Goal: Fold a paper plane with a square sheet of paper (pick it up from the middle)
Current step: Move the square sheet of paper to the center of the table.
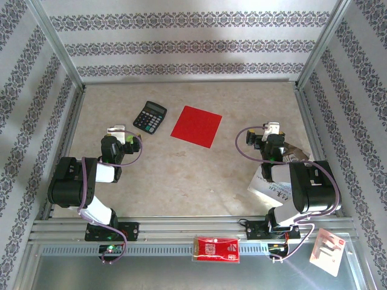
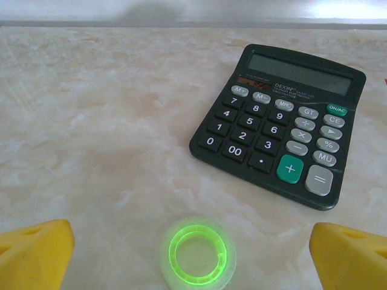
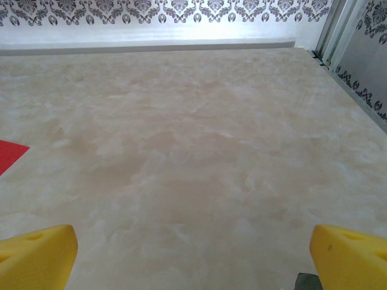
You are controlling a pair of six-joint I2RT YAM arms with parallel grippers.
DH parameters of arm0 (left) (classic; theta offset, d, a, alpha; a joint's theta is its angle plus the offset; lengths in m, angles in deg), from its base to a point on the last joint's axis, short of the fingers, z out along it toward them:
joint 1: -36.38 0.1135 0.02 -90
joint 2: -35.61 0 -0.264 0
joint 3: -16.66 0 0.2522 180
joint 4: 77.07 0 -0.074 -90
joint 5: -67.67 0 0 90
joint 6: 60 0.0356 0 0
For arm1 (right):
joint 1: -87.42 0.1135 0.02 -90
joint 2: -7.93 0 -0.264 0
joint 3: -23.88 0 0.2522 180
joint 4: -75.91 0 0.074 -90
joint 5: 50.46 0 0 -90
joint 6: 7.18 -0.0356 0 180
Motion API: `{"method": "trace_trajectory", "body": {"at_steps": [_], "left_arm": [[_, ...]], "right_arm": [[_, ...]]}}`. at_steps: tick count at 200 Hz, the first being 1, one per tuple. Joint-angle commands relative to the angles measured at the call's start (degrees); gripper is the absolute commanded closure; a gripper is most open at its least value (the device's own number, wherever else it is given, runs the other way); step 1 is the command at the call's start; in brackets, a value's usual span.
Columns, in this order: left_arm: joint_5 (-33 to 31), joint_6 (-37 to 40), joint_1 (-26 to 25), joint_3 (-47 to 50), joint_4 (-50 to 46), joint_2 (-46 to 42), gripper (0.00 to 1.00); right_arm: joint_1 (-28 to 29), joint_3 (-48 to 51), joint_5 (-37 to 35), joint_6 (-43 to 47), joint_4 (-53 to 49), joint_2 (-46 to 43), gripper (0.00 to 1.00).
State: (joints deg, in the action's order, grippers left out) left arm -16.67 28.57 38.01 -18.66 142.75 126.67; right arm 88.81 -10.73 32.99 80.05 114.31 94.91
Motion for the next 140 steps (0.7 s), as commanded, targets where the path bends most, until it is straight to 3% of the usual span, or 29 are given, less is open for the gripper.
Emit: {"method": "trace_trajectory", "body": {"at_steps": [1,108,125,140], "left_arm": [[0.79,1.34,0.25,-0.76,0.38,0.13,0.0],[-4.84,-0.77,0.25,2.1,5.43,-0.72,0.0],[-6.17,-1.0,0.22,1.99,0.23,-6.32,0.0],[-12.24,-3.7,0.22,0.1,-9.32,-13.23,0.0]], "right_arm": [[0.44,-0.43,-0.16,0.43,1.98,0.32,0.02],[1.35,0.52,-1.64,1.33,2.87,-1.97,0.02],[2.76,-0.33,-6.26,1.69,-4.84,-9.28,0.02],[2.36,-2.61,-11.72,-4.12,-15.69,-17.96,0.02]]}}
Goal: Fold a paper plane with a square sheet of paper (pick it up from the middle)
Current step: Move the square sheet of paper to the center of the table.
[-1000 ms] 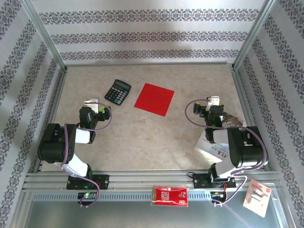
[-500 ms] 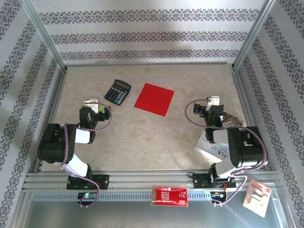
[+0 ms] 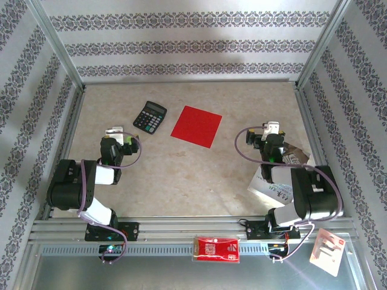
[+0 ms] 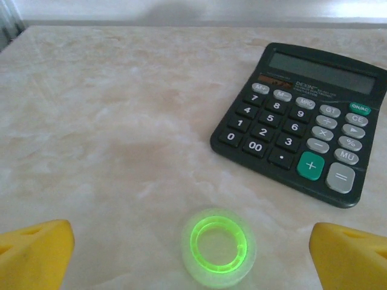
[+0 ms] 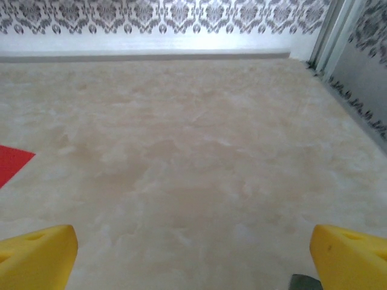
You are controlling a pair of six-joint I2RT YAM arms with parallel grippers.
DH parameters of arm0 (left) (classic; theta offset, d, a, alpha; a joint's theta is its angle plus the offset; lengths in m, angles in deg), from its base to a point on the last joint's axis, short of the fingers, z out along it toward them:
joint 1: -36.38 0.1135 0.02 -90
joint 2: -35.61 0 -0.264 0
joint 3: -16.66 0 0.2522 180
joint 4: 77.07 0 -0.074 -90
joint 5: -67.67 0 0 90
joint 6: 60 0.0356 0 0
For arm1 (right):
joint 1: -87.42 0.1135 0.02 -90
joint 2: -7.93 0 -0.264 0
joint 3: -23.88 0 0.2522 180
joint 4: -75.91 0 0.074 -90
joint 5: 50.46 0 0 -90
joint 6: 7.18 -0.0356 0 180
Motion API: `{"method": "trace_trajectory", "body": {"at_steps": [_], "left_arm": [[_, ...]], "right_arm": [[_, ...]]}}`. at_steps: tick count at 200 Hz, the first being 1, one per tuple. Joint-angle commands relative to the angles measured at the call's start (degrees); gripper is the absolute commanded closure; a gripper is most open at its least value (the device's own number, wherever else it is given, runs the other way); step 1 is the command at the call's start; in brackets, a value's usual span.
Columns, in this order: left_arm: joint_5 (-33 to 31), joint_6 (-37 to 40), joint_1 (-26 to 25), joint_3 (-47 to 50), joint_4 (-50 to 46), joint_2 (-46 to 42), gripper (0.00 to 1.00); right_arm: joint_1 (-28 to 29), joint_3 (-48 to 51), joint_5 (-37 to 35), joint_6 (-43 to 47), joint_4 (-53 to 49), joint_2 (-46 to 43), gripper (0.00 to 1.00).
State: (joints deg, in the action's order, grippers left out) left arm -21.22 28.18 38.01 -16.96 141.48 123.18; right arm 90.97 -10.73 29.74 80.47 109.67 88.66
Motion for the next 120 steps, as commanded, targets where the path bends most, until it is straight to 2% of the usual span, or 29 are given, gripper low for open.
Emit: {"method": "trace_trajectory", "body": {"at_steps": [1,13,34,49,59,68,80,89,101,113,120], "left_arm": [[-8.09,-3.55,0.26,-1.86,-8.96,-10.15,0.0],[-11.05,-8.1,0.88,-3.94,-17.9,-15.01,0.0],[-6.85,-13.48,1.69,-5.81,-26.01,-20.21,0.0],[-4.75,-23.62,1.88,-8.94,-36.7,-23.83,0.0],[2.04,-29.37,1.77,-10.97,-41.96,-25.46,0.0],[10.15,-32.04,1.17,-11.94,-42.54,-25.73,0.0],[12.73,-33.24,-2.5,-14.6,-46.36,-25.22,0.0],[10.89,-30.34,-6.89,-18.28,-52.14,-23.82,0.0],[4.51,-24.4,-13.36,-24.27,-60.87,-20.63,0.0],[-2.08,-20.82,-17.83,-29.86,-68.36,-16.81,0.0],[-3.54,-20.01,-18.67,-32.02,-70.68,-14.65,0.0]], "right_arm": [[0.04,-2.84,-8.51,-5.14,-11.85,-12.25,0.02],[-2.56,-5.01,-5.95,-9.67,-21.03,-18.09,0.02],[-4.33,-8.03,-8.51,-16.94,-33.76,-25.99,0.02],[-4.96,-10.18,-5.9,-24.14,-43.29,-29.93,0.02],[-4.07,-10.98,-0.37,-26.78,-45.78,-30.71,0.02],[-1.1,-12.0,0.86,-28.06,-48.13,-30.07,0.02],[5.19,-14.21,-0.87,-26.9,-51.64,-27.45,0.02],[11.55,-17.14,-3.33,-24.43,-54.57,-23.52,0.02],[17.54,-21.3,-4.66,-22.09,-57.06,-17.82,0.02],[22.01,-26.24,-0.48,-20.76,-57.85,-9.52,0.02],[23.48,-29.96,2.65,-20.52,-58.47,-3.89,0.06]]}}
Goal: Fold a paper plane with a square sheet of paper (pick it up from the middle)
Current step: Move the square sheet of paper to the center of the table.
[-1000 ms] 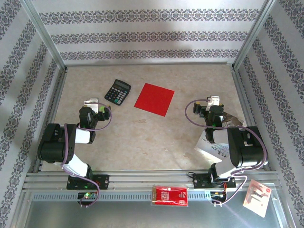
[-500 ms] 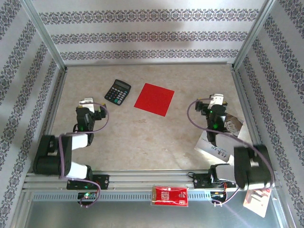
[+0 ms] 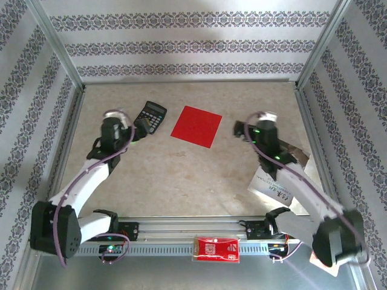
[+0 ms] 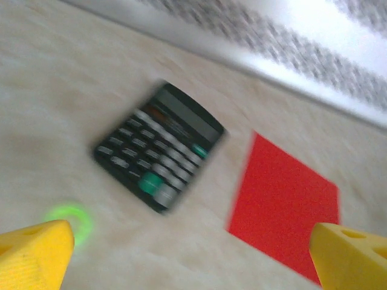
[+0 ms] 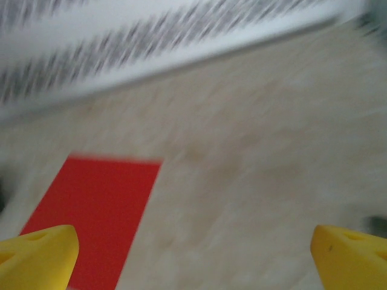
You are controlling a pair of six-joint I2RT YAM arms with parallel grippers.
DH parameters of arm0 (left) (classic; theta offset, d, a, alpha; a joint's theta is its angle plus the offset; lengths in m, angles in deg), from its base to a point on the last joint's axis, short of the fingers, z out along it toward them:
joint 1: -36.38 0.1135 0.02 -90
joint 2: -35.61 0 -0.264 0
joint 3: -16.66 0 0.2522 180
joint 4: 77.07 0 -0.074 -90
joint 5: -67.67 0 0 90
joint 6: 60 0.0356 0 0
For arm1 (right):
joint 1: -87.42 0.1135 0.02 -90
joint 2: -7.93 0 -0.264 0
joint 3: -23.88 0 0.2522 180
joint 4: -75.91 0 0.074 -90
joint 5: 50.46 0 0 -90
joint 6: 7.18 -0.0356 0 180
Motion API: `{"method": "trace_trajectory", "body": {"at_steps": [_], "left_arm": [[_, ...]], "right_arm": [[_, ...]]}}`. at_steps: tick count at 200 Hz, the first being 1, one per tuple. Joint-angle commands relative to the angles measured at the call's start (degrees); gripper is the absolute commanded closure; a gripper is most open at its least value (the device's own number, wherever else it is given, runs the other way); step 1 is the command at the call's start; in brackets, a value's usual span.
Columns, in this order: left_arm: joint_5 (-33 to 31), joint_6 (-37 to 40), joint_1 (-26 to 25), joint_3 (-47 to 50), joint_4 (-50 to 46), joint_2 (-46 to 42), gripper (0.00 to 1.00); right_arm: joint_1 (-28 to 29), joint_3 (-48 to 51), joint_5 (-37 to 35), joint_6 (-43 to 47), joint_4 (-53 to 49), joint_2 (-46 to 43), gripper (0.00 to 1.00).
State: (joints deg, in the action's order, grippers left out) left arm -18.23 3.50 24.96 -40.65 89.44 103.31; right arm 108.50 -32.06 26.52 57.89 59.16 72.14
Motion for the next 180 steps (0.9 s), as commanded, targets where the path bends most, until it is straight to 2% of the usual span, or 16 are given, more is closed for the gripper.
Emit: {"method": "trace_trajectory", "body": {"at_steps": [1,18,46,68,85,136,180], "left_arm": [[-6.59,4.77,-5.67,-8.53,-18.82,5.5,0.0],[-6.7,4.74,-5.65,-10.1,-19.23,8.24,0.0],[-5.99,3.47,-5.42,-11.3,-19.78,9.61,0.0],[-4.42,2.18,-5.4,-10.66,-19.7,9.01,0.0],[-4.36,1.86,-5.42,-10.03,-20.43,8.33,0.0],[-4.65,1.36,-5.41,-7.18,-21.27,5.4,0.0],[-5.45,-1.19,-5.46,-4.15,-22.69,2.15,0.0]], "right_arm": [[6.15,-9.24,6.06,2.07,-8.11,13.06,0.07],[8.99,-20.32,8.38,3.67,-11.64,27.28,0.21],[9.36,-35.01,10.29,4.08,-15.42,42.72,0.41],[8.21,-43.87,12.55,3.22,-18.99,51.54,0.5],[8.01,-49.7,12.31,2.04,-22.77,57.57,0.51],[8.33,-55.53,12.71,-0.38,-29.03,65.55,0.57],[12.19,-45.53,12.38,-4.58,-29.05,61.5,0.6]]}}
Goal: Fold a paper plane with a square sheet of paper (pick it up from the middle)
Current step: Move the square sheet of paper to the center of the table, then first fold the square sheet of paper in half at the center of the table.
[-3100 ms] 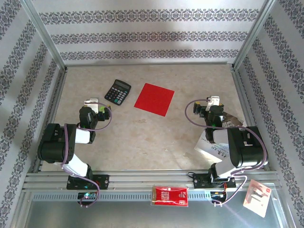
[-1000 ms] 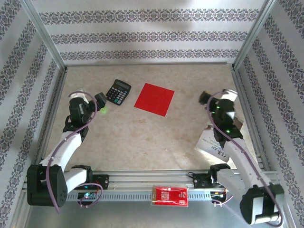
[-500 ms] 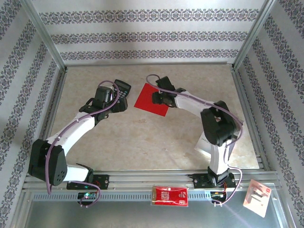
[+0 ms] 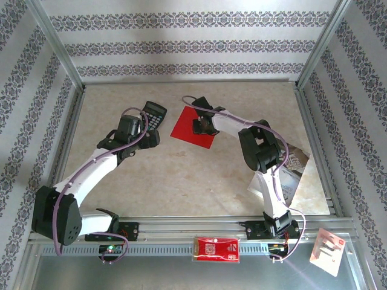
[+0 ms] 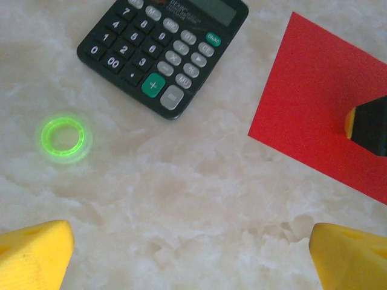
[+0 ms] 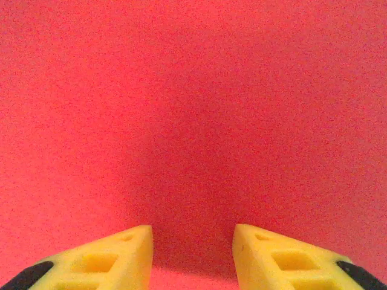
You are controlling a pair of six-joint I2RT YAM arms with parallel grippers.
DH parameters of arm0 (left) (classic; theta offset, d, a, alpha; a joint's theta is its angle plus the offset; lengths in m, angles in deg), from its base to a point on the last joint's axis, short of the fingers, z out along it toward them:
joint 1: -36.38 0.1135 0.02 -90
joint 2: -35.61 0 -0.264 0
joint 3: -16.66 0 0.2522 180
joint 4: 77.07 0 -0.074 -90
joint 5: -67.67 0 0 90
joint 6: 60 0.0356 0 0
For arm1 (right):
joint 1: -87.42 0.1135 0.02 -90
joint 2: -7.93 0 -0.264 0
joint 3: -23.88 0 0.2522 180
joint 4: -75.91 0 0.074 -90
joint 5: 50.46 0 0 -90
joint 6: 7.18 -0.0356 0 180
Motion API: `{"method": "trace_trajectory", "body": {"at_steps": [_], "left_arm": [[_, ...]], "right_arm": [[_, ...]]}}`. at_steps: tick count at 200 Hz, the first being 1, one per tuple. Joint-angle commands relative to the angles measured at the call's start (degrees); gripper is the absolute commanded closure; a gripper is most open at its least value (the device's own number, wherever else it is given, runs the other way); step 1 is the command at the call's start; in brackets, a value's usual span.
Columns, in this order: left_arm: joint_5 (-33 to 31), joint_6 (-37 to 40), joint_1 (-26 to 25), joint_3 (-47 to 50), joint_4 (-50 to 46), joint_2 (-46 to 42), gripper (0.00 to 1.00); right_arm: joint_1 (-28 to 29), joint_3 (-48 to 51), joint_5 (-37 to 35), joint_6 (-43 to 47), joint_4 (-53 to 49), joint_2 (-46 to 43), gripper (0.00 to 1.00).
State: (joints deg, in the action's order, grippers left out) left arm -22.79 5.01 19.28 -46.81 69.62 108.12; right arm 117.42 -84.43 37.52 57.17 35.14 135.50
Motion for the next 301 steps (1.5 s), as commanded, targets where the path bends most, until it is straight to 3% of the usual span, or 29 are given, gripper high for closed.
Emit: {"method": "trace_trajectory", "body": {"at_steps": [1,57,96,133,164,207,253,301], "left_arm": [[-0.78,-2.78,0.22,2.09,-2.86,-2.74,0.0],[0.1,-5.63,-0.09,5.89,-6.38,-7.63,0.0],[2.78,-8.69,-0.8,7.14,-9.3,-9.67,0.0],[2.35,-10.57,-7.72,4.29,-10.75,-4.73,0.0],[-0.38,-7.3,-15.58,-4.95,-13.74,8.69,0.0],[-1.8,-2.89,-19.53,-17.22,-19.89,25.16,0.0],[-0.36,1.93,-19.86,-28.59,-25.5,37.23,0.0],[1.48,3.56,-19.73,-35.21,-28.56,44.12,0.0]], "right_arm": [[3.43,7.01,1.35,-3.96,-4.97,-2.0,0.6],[13.39,20.8,1.9,-12.13,0.34,-10.3,0.61],[16.61,22.51,7.25,-18.63,6.64,-15.88,0.56],[9.6,27.73,6.28,-15.33,6.33,-30.06,0.41],[-0.14,34.17,0.8,-7.29,2.47,-40.12,0.25],[-7.68,41.03,-1.73,-1.33,2.21,-47.62,0.03],[-9.38,45.44,-0.2,-0.55,4.11,-49.78,0.02],[-9.96,46.49,1.57,-1.05,5.42,-48.69,0.02]]}}
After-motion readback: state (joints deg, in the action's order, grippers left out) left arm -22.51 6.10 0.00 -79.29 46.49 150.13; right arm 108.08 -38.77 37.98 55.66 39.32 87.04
